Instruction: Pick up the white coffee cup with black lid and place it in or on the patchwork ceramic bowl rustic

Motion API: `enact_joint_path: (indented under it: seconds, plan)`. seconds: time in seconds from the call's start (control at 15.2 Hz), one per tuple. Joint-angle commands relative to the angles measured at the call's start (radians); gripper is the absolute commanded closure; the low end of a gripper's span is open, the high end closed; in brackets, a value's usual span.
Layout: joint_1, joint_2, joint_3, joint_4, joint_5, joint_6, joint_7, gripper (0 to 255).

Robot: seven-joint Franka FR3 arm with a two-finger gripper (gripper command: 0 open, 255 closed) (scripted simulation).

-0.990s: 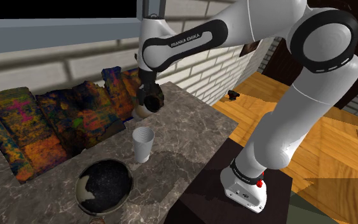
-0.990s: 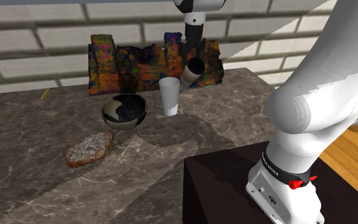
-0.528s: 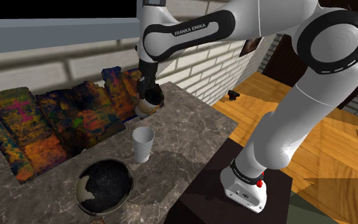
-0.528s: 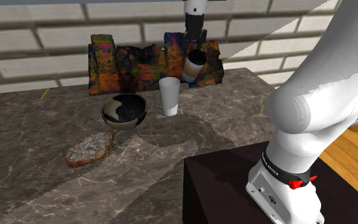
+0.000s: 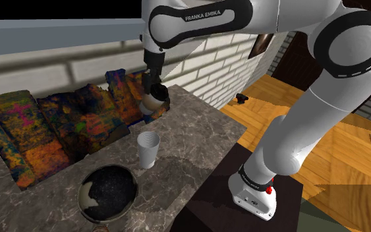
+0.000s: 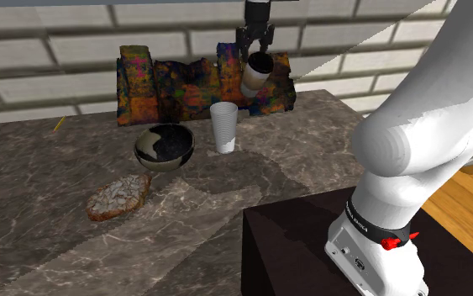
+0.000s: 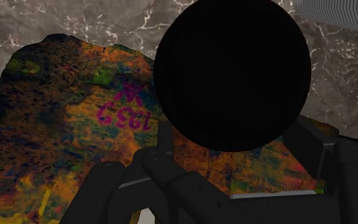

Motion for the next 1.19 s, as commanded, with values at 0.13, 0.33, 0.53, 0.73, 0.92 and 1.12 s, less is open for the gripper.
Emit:
enact_joint_path:
  seconds: [0.13, 0.33, 0.53, 0.73, 0.92, 1.12]
  plan:
    - [-0.001, -0.010, -0.001, 0.043, 0.000, -0.052, 0.000, 255]
    - [-0.001, -0.016, -0.002, 0.077, 0.000, -0.092, 0.001, 255]
    - [0.020, -0.031, 0.024, 0.069, 0.002, -0.099, 0.047, 255]
    - [0.052, -0.048, 0.063, 0.064, 0.007, -0.107, 0.117, 255]
    - [0.084, -0.055, 0.104, 0.068, 0.011, -0.116, 0.188, 255]
    - [0.115, -0.053, 0.145, 0.083, 0.014, -0.126, 0.260, 255]
